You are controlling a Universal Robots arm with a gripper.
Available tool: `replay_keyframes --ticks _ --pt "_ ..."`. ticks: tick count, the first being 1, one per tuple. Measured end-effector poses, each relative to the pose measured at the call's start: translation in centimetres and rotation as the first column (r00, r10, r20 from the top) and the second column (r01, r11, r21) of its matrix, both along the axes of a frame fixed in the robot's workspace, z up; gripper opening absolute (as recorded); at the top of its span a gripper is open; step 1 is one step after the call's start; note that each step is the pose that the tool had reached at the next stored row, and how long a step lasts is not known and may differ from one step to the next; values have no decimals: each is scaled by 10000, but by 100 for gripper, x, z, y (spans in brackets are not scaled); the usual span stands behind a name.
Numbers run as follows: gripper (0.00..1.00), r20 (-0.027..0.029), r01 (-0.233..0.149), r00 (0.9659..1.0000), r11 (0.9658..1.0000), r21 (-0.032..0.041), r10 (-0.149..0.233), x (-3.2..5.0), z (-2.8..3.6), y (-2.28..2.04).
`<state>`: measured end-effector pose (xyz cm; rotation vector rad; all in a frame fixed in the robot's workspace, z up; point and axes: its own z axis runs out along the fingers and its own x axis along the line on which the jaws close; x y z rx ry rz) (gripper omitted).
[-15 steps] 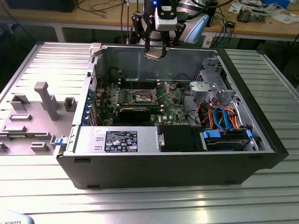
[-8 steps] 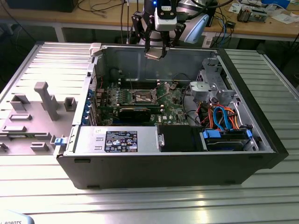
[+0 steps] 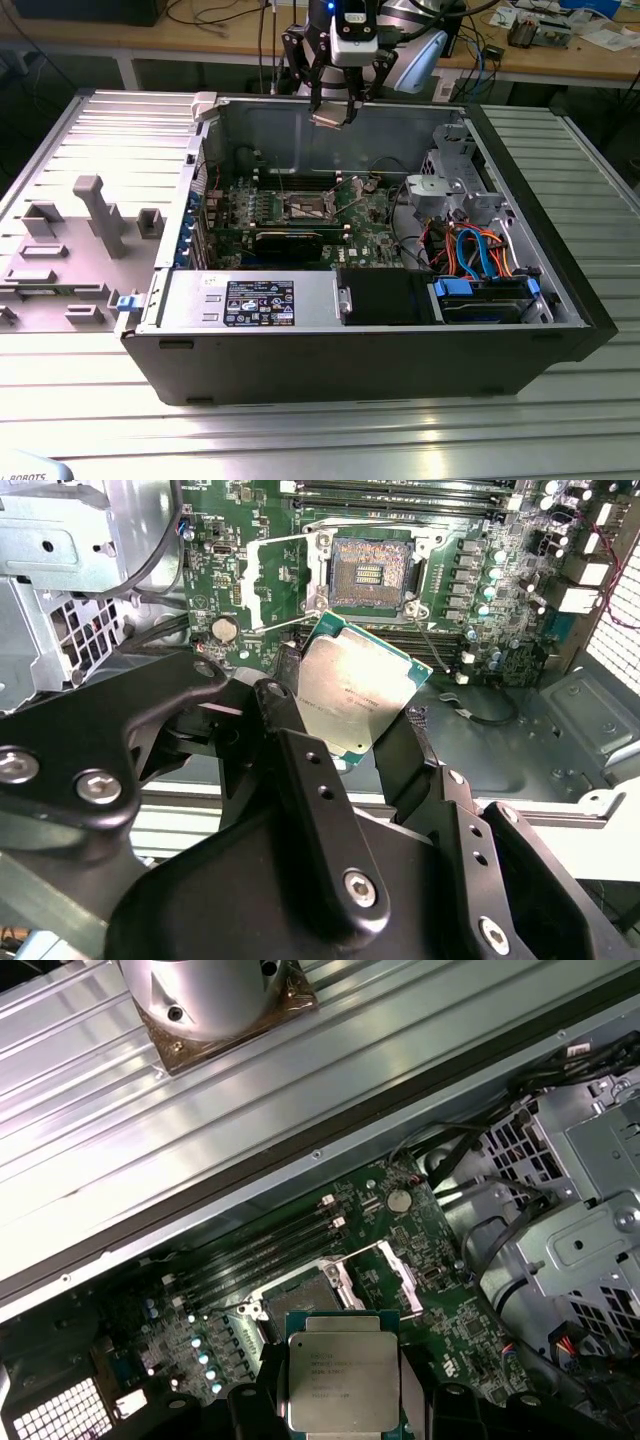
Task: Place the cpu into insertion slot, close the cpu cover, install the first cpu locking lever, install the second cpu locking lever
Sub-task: 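Place the cpu into insertion slot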
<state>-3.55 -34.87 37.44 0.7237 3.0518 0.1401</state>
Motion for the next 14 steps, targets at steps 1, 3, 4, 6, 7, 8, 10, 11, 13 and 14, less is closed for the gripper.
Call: replay_keyframes --ticks 1,3,4,6,7,8,10,11,13,14 --pt "54 0 11 10000 10000 -1 -11 0 0 0" --pt "54 0 56 10000 10000 0 -56 0 0 0" --pt "54 0 86 10000 10000 0 -86 0 0 0" --pt "54 0 156 9999 9999 0 -156 0 0 0" --pt "54 0 188 9998 9998 0 -188 0 0 0" --pt "54 0 216 9998 9998 0 -216 0 0 0" --pt "54 0 257 9997 9997 0 -257 0 0 0" --pt "54 0 281 9996 9996 0 -281 0 0 0" --pt "54 0 308 9995 9995 0 -308 0 0 0" --pt "54 0 310 9995 9995 0 -310 0 0 0"
